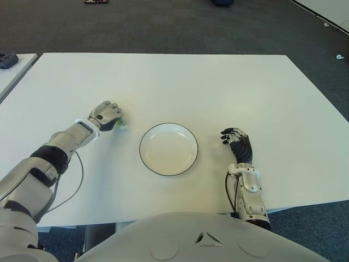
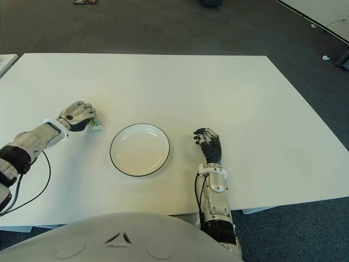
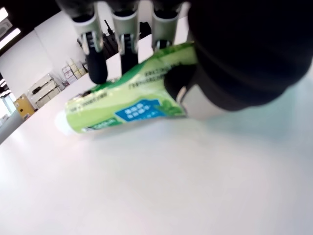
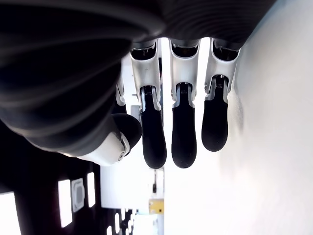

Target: Put the toothpaste on the table into the plate.

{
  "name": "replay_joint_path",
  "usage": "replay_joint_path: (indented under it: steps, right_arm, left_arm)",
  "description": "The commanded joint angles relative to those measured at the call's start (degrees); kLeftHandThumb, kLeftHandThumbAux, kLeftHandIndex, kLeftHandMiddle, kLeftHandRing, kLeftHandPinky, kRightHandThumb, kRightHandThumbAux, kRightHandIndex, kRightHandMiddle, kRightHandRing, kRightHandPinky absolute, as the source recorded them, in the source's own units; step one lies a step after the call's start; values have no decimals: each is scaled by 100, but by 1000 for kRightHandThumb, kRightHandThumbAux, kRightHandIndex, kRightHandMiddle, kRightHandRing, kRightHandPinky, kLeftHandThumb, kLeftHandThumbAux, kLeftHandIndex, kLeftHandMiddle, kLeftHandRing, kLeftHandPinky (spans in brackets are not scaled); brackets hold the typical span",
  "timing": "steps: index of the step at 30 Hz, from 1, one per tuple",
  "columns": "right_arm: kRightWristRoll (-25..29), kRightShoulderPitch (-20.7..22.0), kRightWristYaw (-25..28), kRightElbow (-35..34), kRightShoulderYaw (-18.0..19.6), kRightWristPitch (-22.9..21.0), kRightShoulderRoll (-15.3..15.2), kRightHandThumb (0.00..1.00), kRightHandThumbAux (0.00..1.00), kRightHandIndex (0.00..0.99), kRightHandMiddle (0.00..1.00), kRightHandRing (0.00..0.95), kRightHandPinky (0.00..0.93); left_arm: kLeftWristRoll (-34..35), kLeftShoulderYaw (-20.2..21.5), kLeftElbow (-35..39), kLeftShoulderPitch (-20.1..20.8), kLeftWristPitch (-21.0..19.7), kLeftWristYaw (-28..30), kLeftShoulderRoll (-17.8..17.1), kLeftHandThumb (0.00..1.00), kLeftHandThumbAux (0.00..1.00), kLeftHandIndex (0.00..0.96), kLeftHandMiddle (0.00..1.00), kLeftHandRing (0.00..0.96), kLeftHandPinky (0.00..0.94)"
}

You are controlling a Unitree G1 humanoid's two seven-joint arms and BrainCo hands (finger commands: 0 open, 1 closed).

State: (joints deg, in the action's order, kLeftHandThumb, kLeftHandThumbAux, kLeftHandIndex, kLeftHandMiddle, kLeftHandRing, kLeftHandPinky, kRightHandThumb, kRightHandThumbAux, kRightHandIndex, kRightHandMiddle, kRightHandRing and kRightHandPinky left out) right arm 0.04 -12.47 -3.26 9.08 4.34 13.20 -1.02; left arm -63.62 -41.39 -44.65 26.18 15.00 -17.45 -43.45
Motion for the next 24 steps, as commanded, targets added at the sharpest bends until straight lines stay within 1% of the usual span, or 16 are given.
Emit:
replay_joint_path:
  steps: [1,5,8,12,16,19,24]
  right_arm:
    - [-4,7,-9,126,16,-140,10,709,727,431,480,491,509]
    - [-24,22,-33,154,19,-128,11,710,727,431,474,480,487]
    - [-51,48,-68,198,23,-130,14,710,726,431,468,471,476]
    - [-85,76,-105,240,16,-150,10,710,726,431,463,463,470]
    - [-106,97,-126,260,4,-171,8,710,726,431,461,459,470]
    - [-124,112,-151,258,0,-202,15,710,726,431,463,459,474]
    - [-121,107,-180,217,-10,-227,50,710,727,431,466,459,467]
  left_arm:
    - [254,55,-23,-297,68,268,179,707,716,440,860,859,839]
    - [749,401,153,-388,33,522,193,706,716,439,834,821,787]
    - [1123,666,271,-388,-20,865,212,706,717,438,819,803,770]
    - [1622,1037,493,-231,-46,1404,198,705,717,437,803,788,749]
    - [1867,1284,709,-324,-165,1554,243,706,718,436,787,772,734]
    - [2120,1556,1152,-425,-195,1763,145,707,718,435,778,764,729]
    - [2329,1785,1210,-412,-145,1884,168,709,719,435,769,755,725]
